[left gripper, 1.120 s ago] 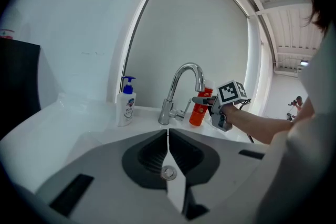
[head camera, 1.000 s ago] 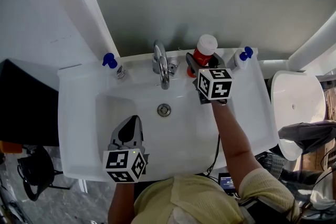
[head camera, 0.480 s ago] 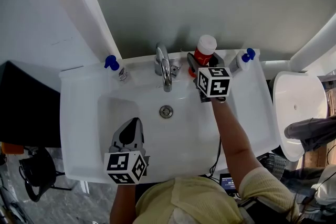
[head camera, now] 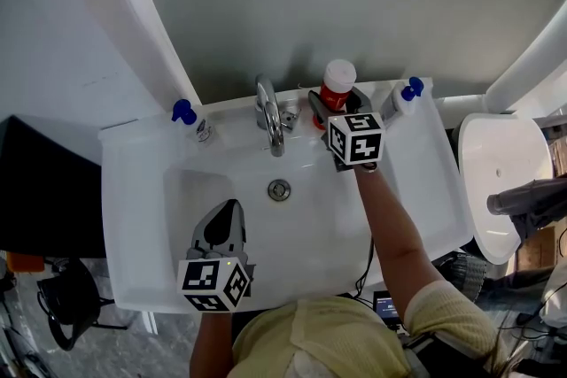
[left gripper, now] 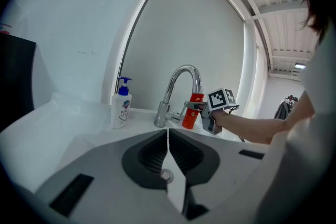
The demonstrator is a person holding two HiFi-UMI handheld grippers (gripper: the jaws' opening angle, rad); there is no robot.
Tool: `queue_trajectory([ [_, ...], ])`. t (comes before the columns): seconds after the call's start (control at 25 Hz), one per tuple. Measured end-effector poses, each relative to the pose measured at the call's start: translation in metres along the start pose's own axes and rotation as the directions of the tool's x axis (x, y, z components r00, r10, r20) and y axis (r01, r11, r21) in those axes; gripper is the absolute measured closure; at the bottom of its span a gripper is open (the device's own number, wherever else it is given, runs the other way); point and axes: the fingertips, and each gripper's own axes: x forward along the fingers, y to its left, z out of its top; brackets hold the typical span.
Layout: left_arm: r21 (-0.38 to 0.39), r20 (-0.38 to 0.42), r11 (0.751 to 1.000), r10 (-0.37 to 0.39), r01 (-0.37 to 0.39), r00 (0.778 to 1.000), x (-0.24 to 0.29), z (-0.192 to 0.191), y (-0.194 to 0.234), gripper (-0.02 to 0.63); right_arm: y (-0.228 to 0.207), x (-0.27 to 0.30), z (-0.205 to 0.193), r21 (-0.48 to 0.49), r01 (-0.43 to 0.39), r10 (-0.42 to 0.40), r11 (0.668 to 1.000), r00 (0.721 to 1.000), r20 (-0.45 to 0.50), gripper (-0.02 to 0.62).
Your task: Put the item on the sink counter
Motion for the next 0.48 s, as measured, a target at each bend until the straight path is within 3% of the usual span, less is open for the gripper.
queue_trajectory([
  [0.48,0.005,0.020,0.999,-0.038,0.038,0.999,0.0002,0.0081,-0.0027,0.563,-0.0001,-0.0014,0.0011,0.010,0.010,-0.010,1.000,1.000,0.013,0.296],
])
